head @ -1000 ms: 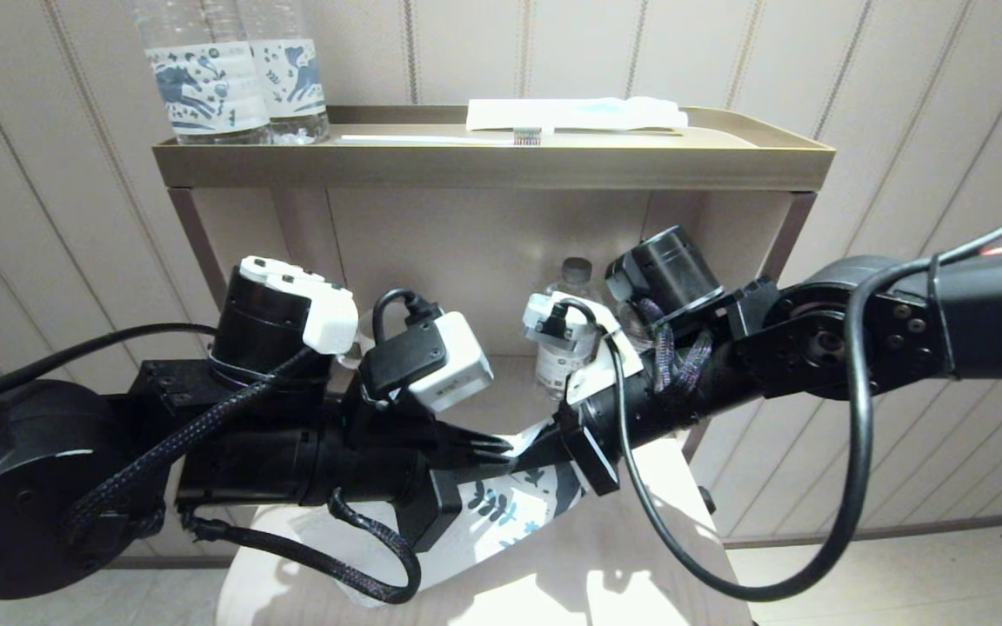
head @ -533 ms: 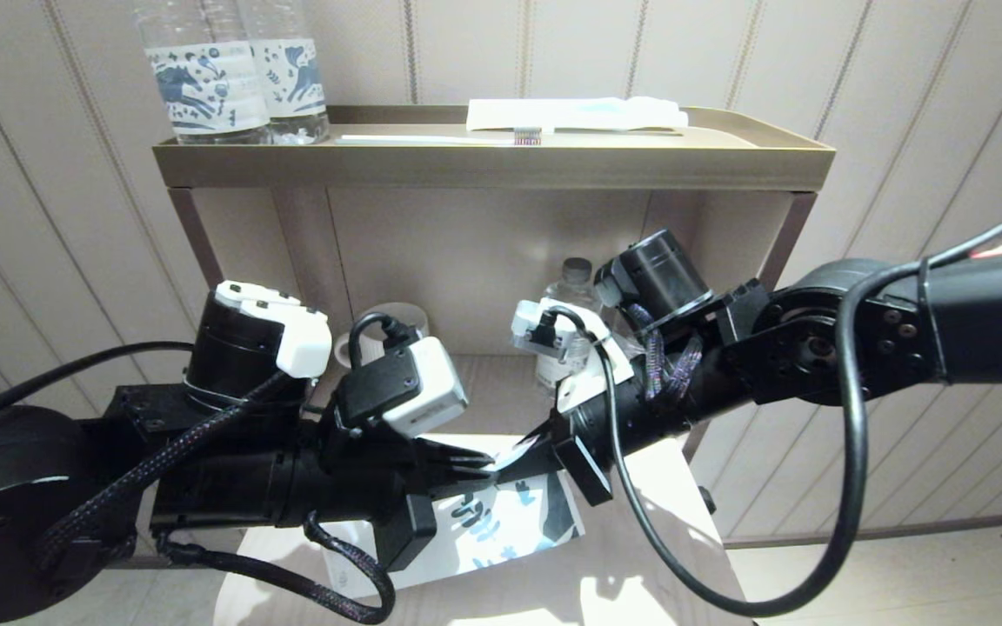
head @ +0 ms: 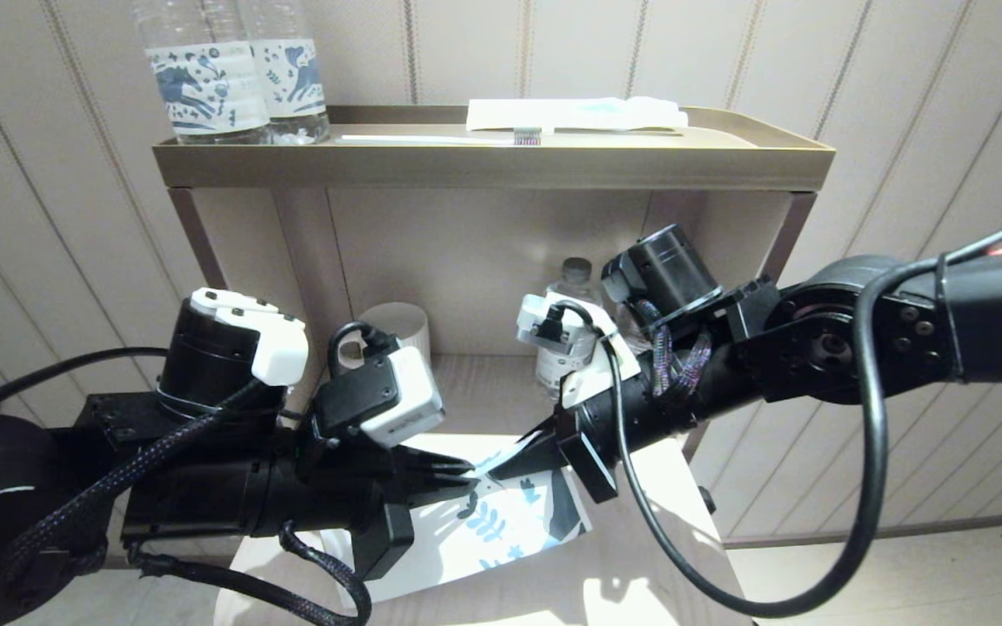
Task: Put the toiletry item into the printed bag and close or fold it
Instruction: Hand it to the other hand
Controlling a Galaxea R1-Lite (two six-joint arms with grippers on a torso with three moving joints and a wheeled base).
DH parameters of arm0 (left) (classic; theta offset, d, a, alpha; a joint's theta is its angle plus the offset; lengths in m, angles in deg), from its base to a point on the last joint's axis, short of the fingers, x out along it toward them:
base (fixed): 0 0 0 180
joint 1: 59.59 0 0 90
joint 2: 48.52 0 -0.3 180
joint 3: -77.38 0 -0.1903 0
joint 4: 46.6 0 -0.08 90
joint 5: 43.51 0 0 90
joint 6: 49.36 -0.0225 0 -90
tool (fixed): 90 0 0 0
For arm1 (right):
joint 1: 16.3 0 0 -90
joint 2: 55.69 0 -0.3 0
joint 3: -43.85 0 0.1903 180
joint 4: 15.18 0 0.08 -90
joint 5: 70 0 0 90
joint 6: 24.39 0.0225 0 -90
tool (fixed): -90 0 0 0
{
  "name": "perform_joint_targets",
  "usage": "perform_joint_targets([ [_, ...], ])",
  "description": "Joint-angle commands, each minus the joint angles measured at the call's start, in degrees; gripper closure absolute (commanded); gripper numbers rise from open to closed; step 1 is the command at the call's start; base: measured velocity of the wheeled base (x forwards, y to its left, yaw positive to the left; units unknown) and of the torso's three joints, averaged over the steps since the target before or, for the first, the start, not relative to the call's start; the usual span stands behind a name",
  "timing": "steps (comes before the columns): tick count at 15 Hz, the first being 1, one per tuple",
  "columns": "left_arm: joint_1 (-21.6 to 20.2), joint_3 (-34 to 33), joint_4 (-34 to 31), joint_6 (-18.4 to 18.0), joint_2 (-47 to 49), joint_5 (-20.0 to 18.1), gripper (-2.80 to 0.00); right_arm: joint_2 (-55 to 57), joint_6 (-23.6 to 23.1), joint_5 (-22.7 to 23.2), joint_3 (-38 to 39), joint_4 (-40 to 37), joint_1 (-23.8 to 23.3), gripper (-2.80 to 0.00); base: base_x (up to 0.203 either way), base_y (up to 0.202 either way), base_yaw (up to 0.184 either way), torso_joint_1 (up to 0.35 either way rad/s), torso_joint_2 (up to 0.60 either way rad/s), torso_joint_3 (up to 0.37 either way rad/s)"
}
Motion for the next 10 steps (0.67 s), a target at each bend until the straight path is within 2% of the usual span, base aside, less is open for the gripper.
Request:
perform_joint_targets([
  [1, -0.8, -1.0, 0.1, -0.2, -0.7, -0.1, 0.0, -0.4, -0.2, 0.3, 0.0, -0.1, -0.1, 0.0, 0.0, 0.0, 0.0, 0.0, 0.0, 0.0],
  [10, -7.2, -8.5, 0.1, -2.6, -5.5, -0.3, 0.0, -2.2, -0.2, 1.4, -0.2, -0.1, -0.8, 0.0, 0.0, 0.0, 0.0, 0.0, 0.0, 0.0],
])
